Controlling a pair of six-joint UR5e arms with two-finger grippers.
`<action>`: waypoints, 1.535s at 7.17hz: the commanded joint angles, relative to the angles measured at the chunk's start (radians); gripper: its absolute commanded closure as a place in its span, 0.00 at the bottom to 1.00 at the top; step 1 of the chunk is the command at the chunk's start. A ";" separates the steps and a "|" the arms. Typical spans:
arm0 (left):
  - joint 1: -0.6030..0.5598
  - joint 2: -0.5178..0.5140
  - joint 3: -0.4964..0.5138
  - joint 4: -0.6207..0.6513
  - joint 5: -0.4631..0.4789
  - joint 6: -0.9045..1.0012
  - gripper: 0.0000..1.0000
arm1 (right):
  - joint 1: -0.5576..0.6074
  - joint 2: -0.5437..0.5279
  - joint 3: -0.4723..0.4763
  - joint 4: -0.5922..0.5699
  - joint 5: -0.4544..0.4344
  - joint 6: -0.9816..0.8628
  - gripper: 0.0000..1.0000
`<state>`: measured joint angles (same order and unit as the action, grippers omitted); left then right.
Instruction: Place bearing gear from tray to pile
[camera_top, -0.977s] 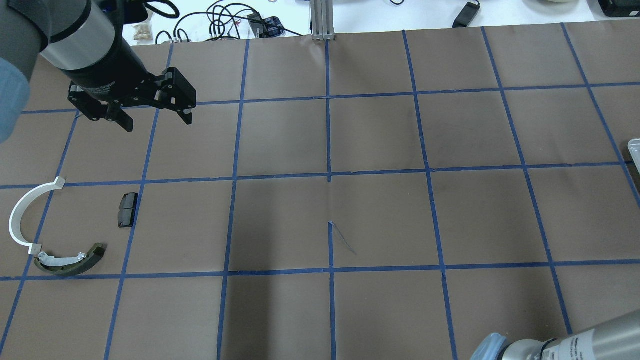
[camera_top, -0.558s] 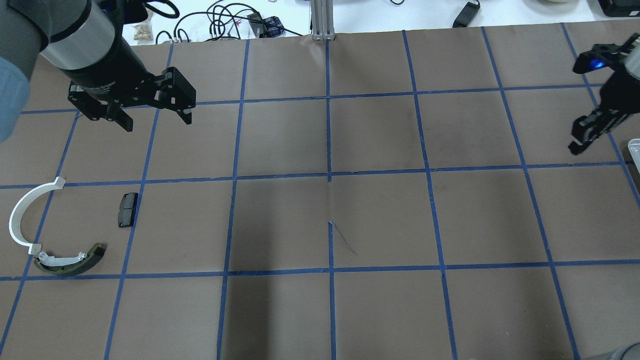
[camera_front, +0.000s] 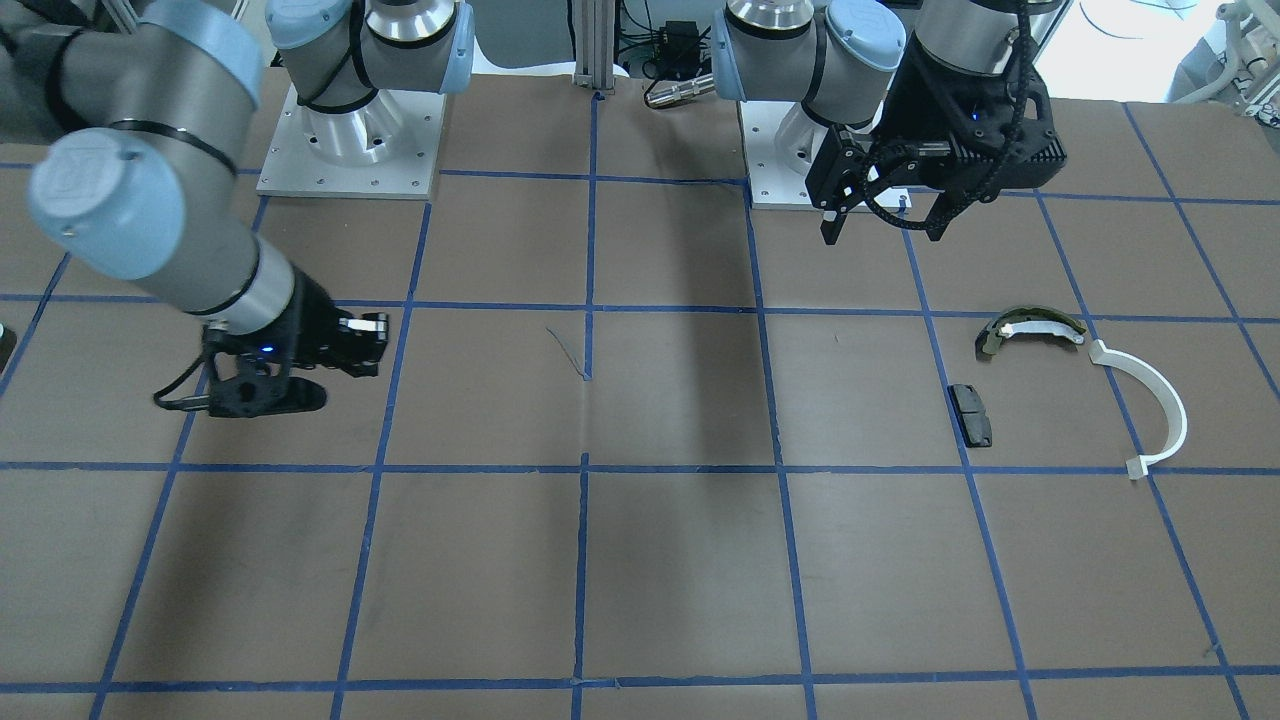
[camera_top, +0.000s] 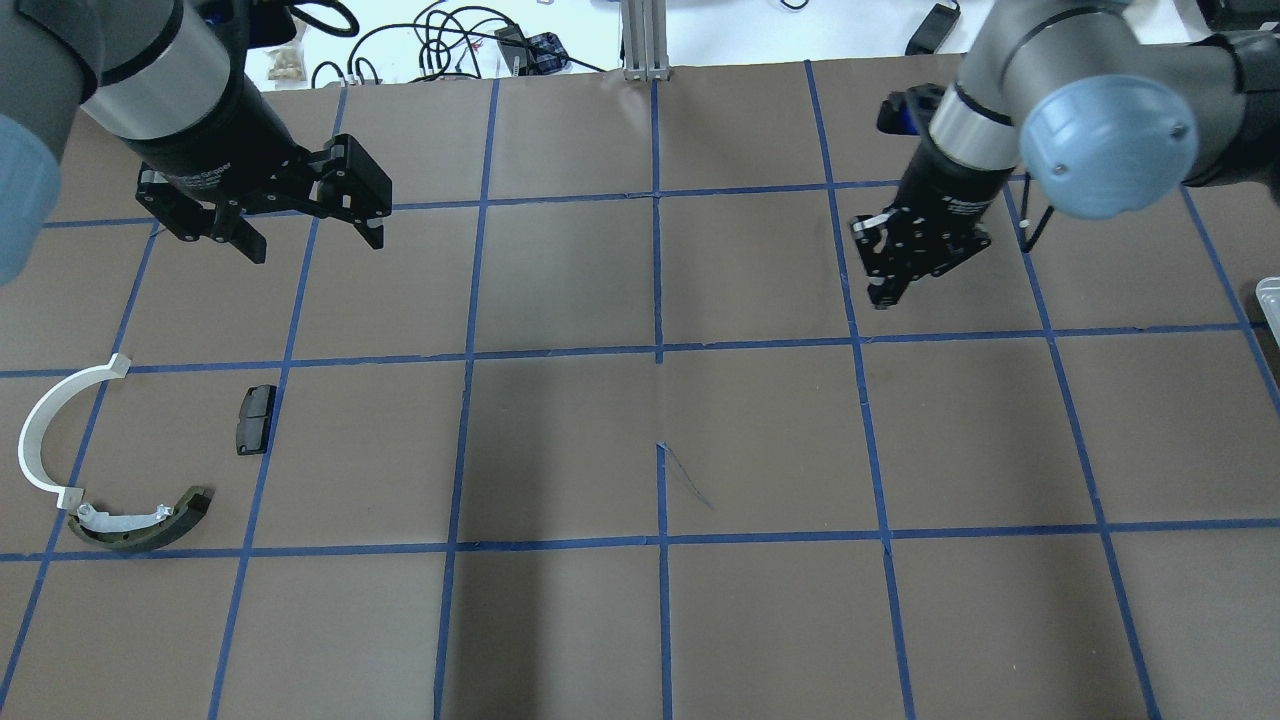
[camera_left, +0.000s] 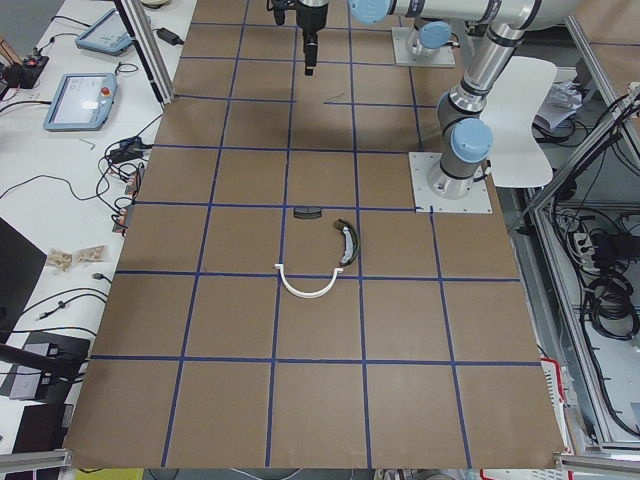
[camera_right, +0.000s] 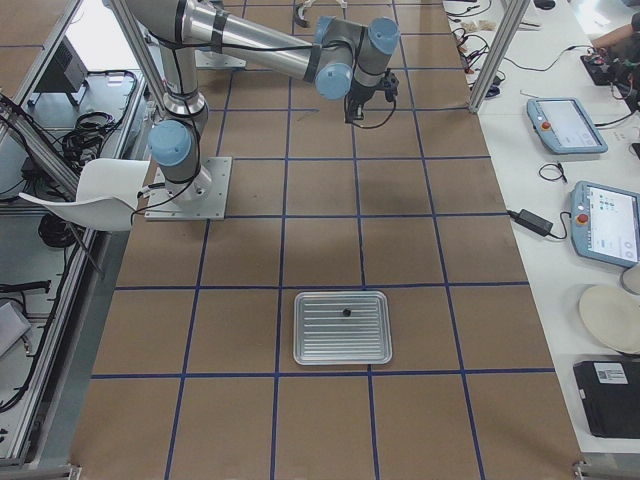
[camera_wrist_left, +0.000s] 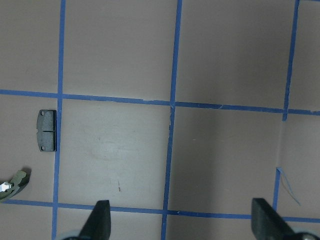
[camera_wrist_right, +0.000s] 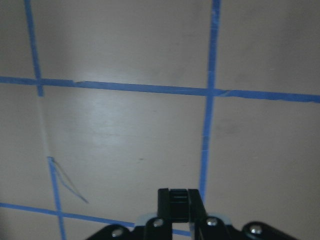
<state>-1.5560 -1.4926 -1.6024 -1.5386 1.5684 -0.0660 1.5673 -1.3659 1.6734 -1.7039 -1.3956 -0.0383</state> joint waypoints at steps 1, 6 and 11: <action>0.001 0.000 -0.001 0.000 0.001 0.000 0.00 | 0.176 0.025 0.053 -0.159 0.073 0.255 1.00; 0.001 -0.003 -0.001 0.000 -0.001 0.000 0.00 | 0.407 0.129 0.138 -0.483 0.073 0.547 1.00; 0.001 -0.073 -0.155 0.226 -0.004 0.000 0.00 | 0.431 0.191 0.127 -0.580 0.087 0.586 0.61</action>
<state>-1.5557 -1.5435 -1.6818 -1.4298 1.5663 -0.0673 1.9980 -1.1798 1.8016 -2.2807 -1.3080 0.5319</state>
